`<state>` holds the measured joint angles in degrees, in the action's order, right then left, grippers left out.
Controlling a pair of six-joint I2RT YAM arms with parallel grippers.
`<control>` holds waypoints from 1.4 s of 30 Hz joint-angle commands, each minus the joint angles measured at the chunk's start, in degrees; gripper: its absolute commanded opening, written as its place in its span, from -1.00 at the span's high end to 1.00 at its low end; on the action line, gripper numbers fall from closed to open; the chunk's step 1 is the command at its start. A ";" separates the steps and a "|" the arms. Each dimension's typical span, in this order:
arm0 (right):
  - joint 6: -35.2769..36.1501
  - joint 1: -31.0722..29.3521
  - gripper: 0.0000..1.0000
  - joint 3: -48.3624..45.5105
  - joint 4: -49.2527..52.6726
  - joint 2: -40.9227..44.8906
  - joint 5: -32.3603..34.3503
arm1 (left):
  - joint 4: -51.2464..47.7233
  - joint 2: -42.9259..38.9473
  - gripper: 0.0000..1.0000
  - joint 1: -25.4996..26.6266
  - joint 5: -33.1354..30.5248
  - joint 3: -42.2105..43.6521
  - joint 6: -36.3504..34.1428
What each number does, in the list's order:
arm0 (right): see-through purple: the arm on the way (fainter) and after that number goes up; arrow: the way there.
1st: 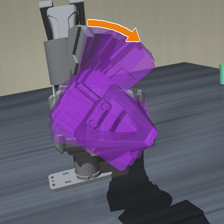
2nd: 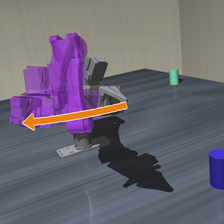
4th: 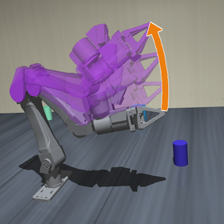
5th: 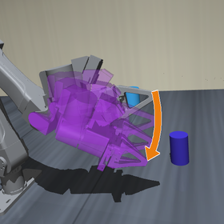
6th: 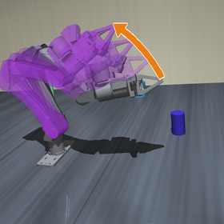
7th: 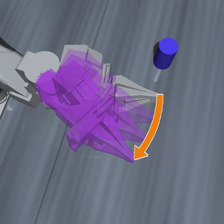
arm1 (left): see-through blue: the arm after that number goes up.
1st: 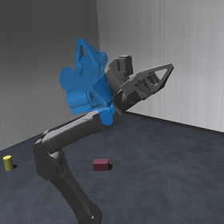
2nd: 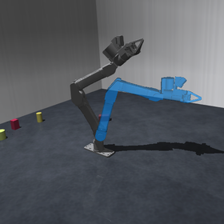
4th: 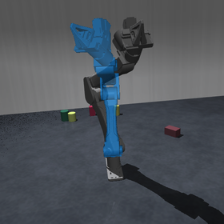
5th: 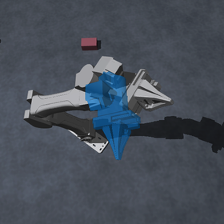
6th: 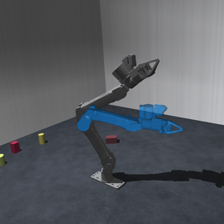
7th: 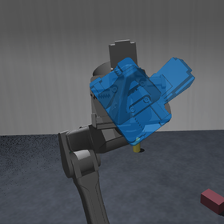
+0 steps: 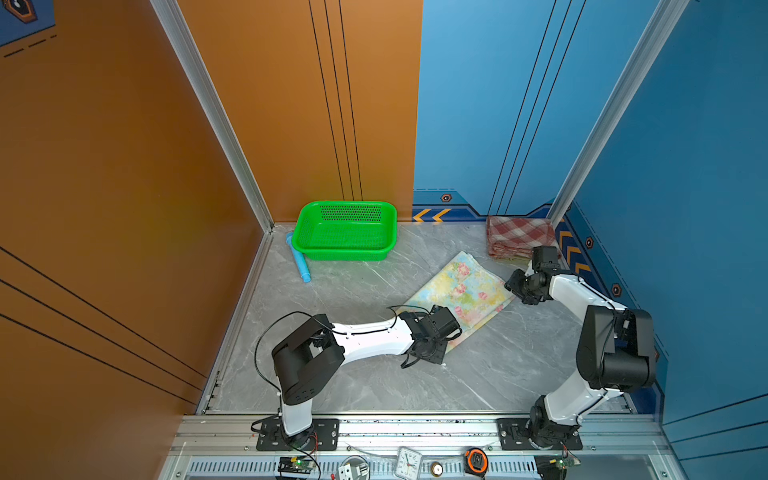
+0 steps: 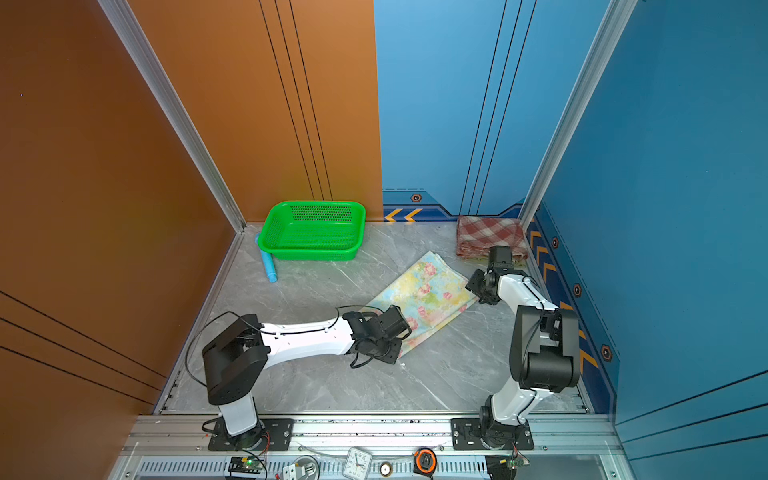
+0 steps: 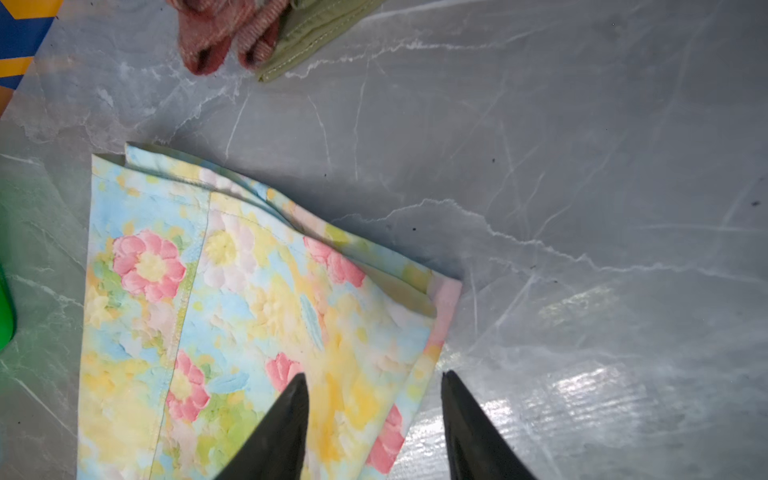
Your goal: Fold and stack the skirts
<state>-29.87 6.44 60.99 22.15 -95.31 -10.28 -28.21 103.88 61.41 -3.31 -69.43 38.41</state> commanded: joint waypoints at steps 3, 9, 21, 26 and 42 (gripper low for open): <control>0.19 0.33 -0.44 -0.43 2.37 2.14 2.45 | -2.14 -7.58 -0.46 0.38 1.69 1.23 -2.67; -1.03 0.51 -0.58 -1.88 1.68 1.67 1.15 | -3.12 -12.01 -0.50 -1.91 0.42 2.29 -4.37; -3.66 1.39 -0.43 -4.63 -4.81 -2.54 -5.50 | 4.28 0.39 -0.15 -2.70 5.36 -2.13 -7.53; -3.97 1.55 -0.31 -5.18 -6.30 -3.21 -6.02 | 8.03 3.87 -0.06 -2.10 7.85 -1.87 -5.48; -4.13 2.26 -0.23 -5.44 -7.79 -4.21 -6.51 | 9.50 6.51 -0.17 -1.86 10.22 -4.20 -4.72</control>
<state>-33.34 8.21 56.38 15.75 -98.28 -16.36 -18.35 110.50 59.90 5.72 -72.16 33.82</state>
